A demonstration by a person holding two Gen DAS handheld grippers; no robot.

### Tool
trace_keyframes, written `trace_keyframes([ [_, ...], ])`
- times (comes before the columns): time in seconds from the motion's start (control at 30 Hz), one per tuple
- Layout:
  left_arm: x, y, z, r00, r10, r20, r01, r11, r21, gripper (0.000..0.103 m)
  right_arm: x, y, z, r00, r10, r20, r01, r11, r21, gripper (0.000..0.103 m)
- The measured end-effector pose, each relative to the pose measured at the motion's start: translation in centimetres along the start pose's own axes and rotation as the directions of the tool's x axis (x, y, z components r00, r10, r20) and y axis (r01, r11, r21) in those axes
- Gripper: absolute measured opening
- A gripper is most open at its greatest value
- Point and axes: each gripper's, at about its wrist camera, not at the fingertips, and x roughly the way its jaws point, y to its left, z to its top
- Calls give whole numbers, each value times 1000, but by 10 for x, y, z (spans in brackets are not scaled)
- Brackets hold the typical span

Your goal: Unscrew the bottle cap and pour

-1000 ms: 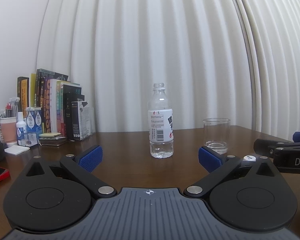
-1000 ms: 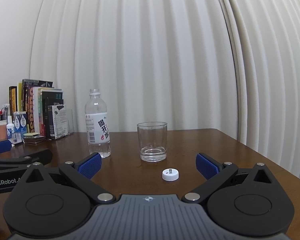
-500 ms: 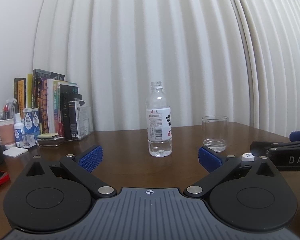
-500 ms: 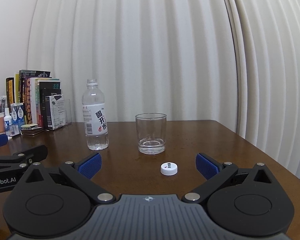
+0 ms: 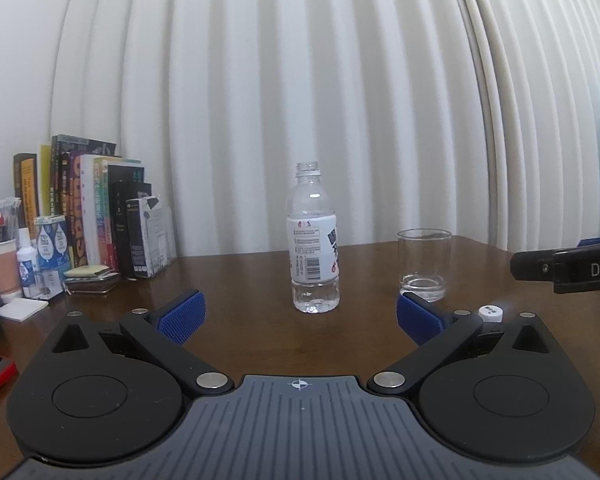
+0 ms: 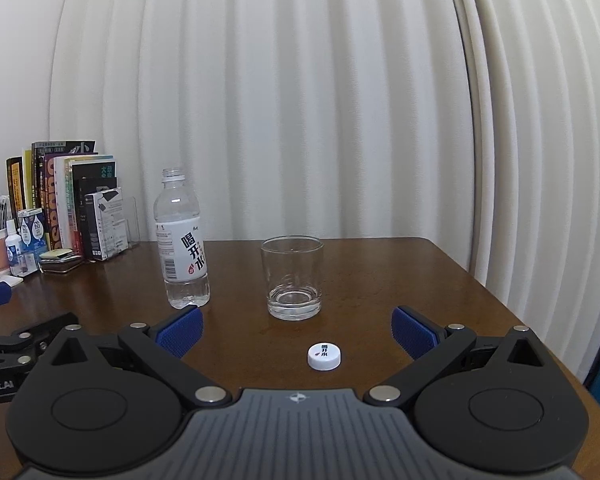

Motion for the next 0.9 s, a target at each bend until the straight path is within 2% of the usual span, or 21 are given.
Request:
trace_keyframes([
  [0.13,3,2,5,1000,1,-11,-1,1000,4,103,8,-3,5,999,19,-32,-19,1000,-3,103],
  [0.37,8,4,13,1000,-18,-12,18,1000,20,103,23,-2,4,997,6,-78,-12,997,-75,103],
  [0.5,12,4,18,999,-39,-14,40,999,37,103,30,-6,5,995,-6,-98,-5,995,-103,99],
  [0.9,31,10,30,996,-80,-43,83,994,68,103,65,-13,14,973,44,-227,-78,986,-144,94],
])
